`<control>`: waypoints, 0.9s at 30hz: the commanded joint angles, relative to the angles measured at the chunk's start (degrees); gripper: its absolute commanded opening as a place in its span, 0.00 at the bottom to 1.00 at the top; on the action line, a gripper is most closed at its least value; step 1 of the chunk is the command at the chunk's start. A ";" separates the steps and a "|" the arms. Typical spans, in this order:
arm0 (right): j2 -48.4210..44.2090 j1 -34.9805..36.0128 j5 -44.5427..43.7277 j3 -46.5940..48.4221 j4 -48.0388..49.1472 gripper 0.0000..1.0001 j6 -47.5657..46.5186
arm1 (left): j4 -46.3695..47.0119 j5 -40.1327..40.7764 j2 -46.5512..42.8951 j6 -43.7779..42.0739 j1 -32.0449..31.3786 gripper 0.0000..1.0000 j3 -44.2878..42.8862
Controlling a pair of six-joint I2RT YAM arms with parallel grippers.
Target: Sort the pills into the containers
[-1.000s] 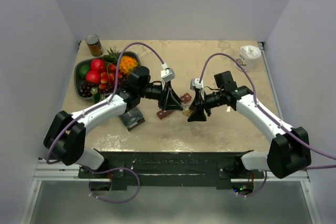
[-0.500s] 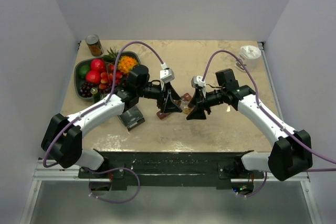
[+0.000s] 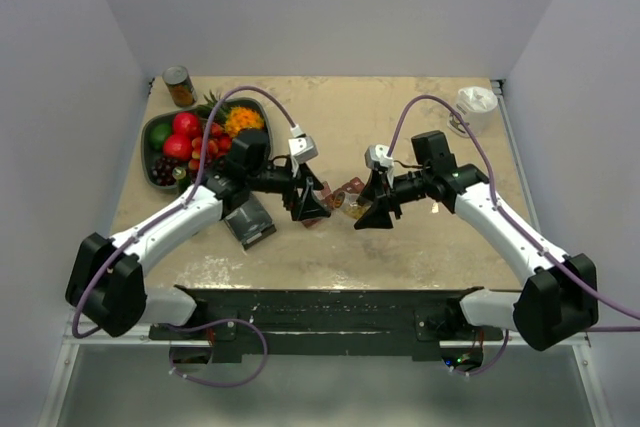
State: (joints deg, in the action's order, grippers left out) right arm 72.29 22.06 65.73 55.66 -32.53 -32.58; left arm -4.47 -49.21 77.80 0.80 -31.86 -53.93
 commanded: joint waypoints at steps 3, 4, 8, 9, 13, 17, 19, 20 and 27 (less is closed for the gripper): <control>-2.68 0.17 -0.60 1.03 1.68 0.03 -1.26 | 7.85 -0.36 -11.34 2.44 3.90 0.93 6.55; -2.94 0.17 -0.96 1.03 1.95 0.03 -1.35 | 9.72 -0.27 -12.66 6.20 4.52 0.99 7.52; -3.21 0.17 -2.36 0.77 2.12 0.03 -1.70 | 22.27 -0.01 -15.66 19.04 5.66 0.99 11.39; -3.47 0.17 -2.63 0.68 2.30 0.03 -1.70 | 23.18 -0.27 -15.23 22.89 5.58 0.99 11.13; -3.47 0.17 -3.33 0.24 2.56 0.03 -1.70 | 21.88 2.79 -11.19 28.37 4.88 0.99 6.57; -3.21 0.08 -3.86 -0.02 3.09 0.03 -1.61 | 20.73 6.58 -9.34 32.59 2.07 0.99 3.84; -3.03 0.17 -3.95 -0.02 3.18 0.03 -1.52 | 19.07 9.12 -8.46 33.04 -0.21 0.99 2.00; -2.95 0.08 -4.03 -0.02 3.27 0.03 -1.52 | 18.28 10.35 -8.28 33.04 -0.92 0.98 1.47; -2.86 0.17 -4.30 -0.02 3.35 0.03 -1.26 | 14.23 12.92 -4.77 33.83 -3.82 0.84 -1.44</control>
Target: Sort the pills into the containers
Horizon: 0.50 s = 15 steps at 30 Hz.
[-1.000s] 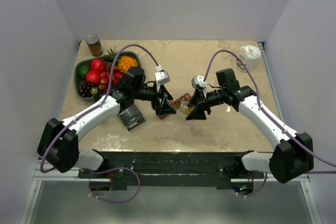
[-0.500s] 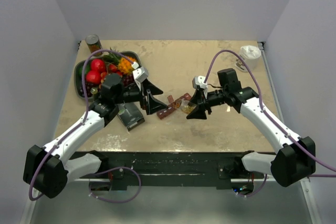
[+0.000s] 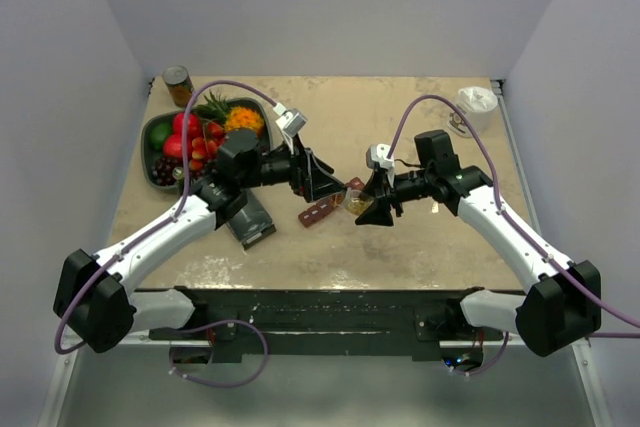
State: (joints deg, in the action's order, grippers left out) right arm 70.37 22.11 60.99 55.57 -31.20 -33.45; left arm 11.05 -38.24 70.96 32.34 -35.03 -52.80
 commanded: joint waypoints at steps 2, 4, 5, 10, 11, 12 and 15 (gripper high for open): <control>-0.93 0.04 0.44 -0.02 1.93 0.03 -0.39 | -1.55 1.33 2.95 2.38 -1.09 0.76 -2.84; -1.02 0.04 0.27 0.06 2.02 0.03 -0.39 | -2.60 1.15 3.92 1.77 -1.62 0.75 -3.36; -1.02 0.13 0.27 -0.02 2.02 0.03 -0.39 | -2.79 1.15 4.01 1.24 -1.71 0.74 -3.37; -1.02 0.04 0.18 -0.02 2.11 0.03 -0.39 | -2.96 -0.69 4.80 1.06 -2.06 0.69 -3.63; -0.94 0.04 0.27 -0.02 2.02 0.03 -0.39 | -3.05 -0.87 4.89 0.89 -2.24 0.68 -3.63; -1.02 0.13 0.27 -0.02 2.11 0.03 -0.39 | -3.14 -1.48 4.98 0.80 -2.24 0.68 -3.72; -1.11 0.04 0.18 -0.02 2.11 0.03 -0.30 | -4.19 -2.01 4.98 0.01 -2.33 0.68 -3.81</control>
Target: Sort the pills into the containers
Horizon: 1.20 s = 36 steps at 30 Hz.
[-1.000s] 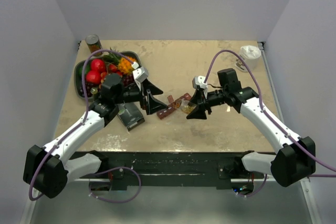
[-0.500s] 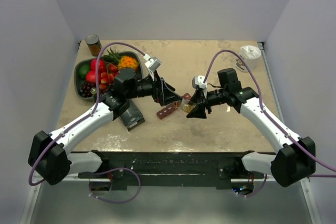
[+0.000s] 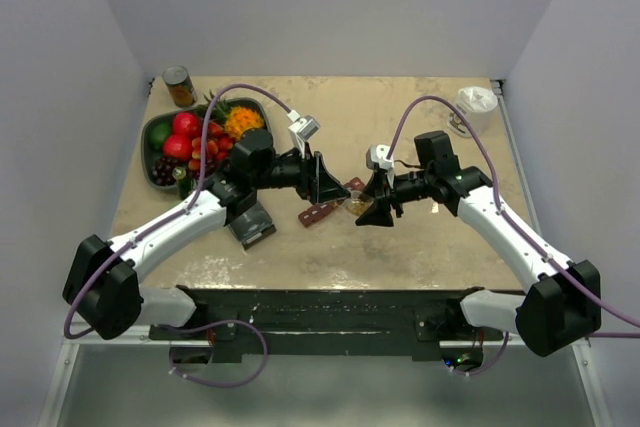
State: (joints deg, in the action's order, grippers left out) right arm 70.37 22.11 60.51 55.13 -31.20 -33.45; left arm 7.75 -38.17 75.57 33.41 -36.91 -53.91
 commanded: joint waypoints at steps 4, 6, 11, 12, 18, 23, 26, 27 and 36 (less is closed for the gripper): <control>-1.11 0.04 0.66 0.32 2.20 0.03 -0.21 | -1.42 -3.05 0.28 -1.33 -0.36 0.68 -2.69; -1.20 0.04 0.66 0.41 2.20 0.03 -0.21 | -2.12 -2.96 0.37 -2.03 -0.36 0.68 -2.78; -1.46 -0.05 0.75 0.41 1.93 0.03 -0.21 | -7.30 -1.73 1.07 -5.80 -0.36 0.68 -3.13; -1.55 -0.13 0.75 0.50 1.93 0.03 -0.21 | -10.44 -0.95 1.07 -6.59 -0.45 0.68 -2.96; -2.08 -0.31 0.75 0.32 2.02 0.03 -0.30 | -16.18 1.87 0.46 -10.73 0.95 0.68 0.82; -2.43 -0.31 0.66 0.06 2.11 0.03 -0.30 | -18.03 1.87 -1.56 -13.28 6.39 0.70 7.22; -2.60 -0.31 0.57 -0.20 2.28 0.03 -0.39 | -17.16 -0.66 -4.54 -13.81 10.61 0.70 10.30; -2.60 -0.40 0.49 -0.29 2.28 0.03 -0.39 | -15.85 -2.68 -5.60 -13.90 10.89 0.70 10.49; -2.16 -0.40 0.31 -0.29 2.64 0.03 -0.39 | 4.25 -15.61 -10.53 -1.61 10.63 0.78 8.47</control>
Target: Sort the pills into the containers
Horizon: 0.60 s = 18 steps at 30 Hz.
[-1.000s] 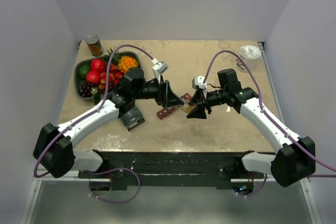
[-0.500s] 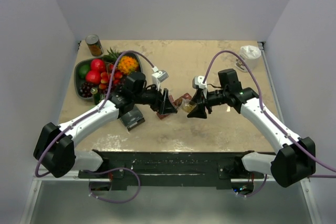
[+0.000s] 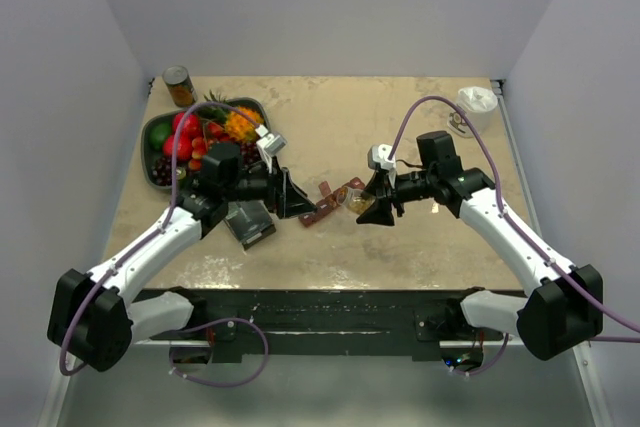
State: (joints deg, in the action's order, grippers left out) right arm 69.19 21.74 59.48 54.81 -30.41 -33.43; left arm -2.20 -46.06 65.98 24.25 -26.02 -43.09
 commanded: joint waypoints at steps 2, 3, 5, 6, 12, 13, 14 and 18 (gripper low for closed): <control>-0.90 0.06 1.34 -0.05 1.94 0.03 -0.41 | 16.43 -7.38 -0.41 10.90 -1.39 0.81 -3.22; -0.90 0.06 1.34 -0.05 1.94 0.03 -0.41 | 16.35 -6.24 -0.06 11.17 -2.01 0.82 -3.92; -0.72 0.06 1.25 0.04 1.85 0.03 -0.32 | 15.21 -4.05 1.69 11.26 -4.20 0.82 -6.38; -0.55 0.06 1.34 0.12 1.94 0.03 -0.32 | 14.07 -3.16 2.31 11.17 -5.00 0.82 -7.17; -0.98 0.06 1.07 -0.05 1.85 0.03 -0.32 | 8.27 4.04 6.97 9.24 -9.57 0.83 -12.19; -1.07 0.15 1.16 -0.05 1.85 0.03 -0.32 | 8.09 4.40 7.32 9.50 -9.84 0.83 -12.45; -1.07 0.06 1.07 -0.05 1.94 0.03 -0.32 | 7.91 4.66 8.02 9.67 -10.27 0.83 -13.06; -1.07 0.06 1.16 -0.05 1.85 0.03 -0.32 | 6.16 5.19 9.17 8.71 -11.07 0.83 -14.65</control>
State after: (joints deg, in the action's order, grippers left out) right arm 69.21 21.74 59.48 54.81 -30.35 -33.45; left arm 5.56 -42.94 74.35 33.39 -36.29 -54.15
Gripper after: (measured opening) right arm 0.551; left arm 0.827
